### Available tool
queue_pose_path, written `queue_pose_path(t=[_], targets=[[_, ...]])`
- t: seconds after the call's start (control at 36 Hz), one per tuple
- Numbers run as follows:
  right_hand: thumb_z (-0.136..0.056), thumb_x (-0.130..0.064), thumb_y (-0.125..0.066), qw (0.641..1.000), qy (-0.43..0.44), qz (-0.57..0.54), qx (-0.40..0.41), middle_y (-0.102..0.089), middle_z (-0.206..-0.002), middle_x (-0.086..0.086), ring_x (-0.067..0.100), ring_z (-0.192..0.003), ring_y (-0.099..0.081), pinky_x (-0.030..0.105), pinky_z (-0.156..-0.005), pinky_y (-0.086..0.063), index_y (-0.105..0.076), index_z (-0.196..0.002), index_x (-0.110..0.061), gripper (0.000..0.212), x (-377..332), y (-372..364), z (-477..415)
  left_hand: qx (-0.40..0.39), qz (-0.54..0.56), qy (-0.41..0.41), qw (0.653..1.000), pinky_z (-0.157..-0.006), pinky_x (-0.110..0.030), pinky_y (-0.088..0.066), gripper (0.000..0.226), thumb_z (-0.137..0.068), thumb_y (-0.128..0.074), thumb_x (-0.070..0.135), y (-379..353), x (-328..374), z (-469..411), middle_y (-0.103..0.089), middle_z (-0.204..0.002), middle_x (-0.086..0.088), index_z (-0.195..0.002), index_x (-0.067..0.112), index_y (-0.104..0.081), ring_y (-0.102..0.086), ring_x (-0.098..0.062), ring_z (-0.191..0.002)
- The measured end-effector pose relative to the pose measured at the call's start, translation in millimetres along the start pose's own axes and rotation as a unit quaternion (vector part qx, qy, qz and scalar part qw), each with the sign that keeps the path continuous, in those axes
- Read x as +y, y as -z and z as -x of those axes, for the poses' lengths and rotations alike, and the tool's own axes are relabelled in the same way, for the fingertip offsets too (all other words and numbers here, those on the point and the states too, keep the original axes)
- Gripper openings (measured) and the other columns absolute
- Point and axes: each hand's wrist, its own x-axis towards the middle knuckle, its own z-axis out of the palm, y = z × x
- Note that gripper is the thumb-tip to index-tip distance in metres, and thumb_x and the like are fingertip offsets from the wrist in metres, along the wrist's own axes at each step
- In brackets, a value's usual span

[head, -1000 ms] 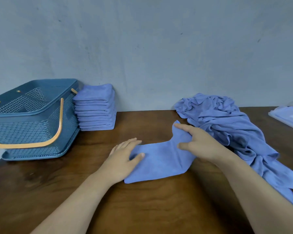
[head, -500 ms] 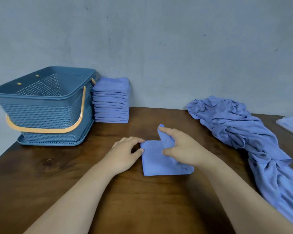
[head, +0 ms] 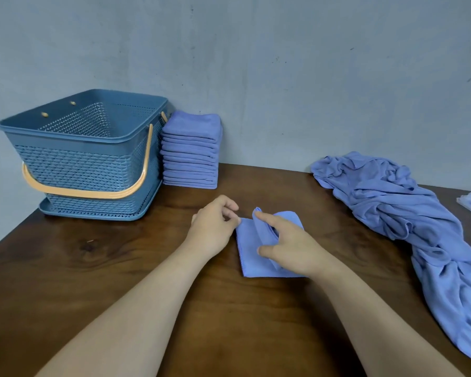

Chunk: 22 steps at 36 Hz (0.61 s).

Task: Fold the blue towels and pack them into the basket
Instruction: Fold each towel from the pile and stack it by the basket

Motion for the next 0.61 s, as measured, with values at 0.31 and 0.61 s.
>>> queue_pose_path(t=[0.31, 0.61], targets=[[-0.091, -0.025, -0.07, 1.0, -0.003, 0.004, -0.013, -0.055, -0.128, -0.023, -0.005, -0.098, -0.061, 0.017, -0.08, -0.047, -0.035, -0.158, -0.051, 0.08, -4, 6, -3, 0.018, -0.096, -0.027, 0.995, -0.101, -0.036, -0.044, 0.011, -0.102, -0.068, 0.035, -6, -2, 0, -0.067, -0.092, 0.021, -0.097, 0.04, -0.06, -0.056, -0.003, -0.097], [-0.095, -0.041, -0.066, 0.999, -0.013, 0.029, -0.032, -0.053, -0.138, -0.017, -0.002, -0.096, -0.057, 0.019, -0.085, -0.042, -0.034, -0.161, -0.045, 0.074, -24, -5, -7, 0.018, -0.119, -0.035, 0.992, -0.094, -0.031, -0.036, 0.007, -0.102, -0.065, 0.036, -6, -1, 1, -0.067, -0.09, 0.022, -0.095, 0.038, -0.065, -0.053, -0.004, -0.098]])
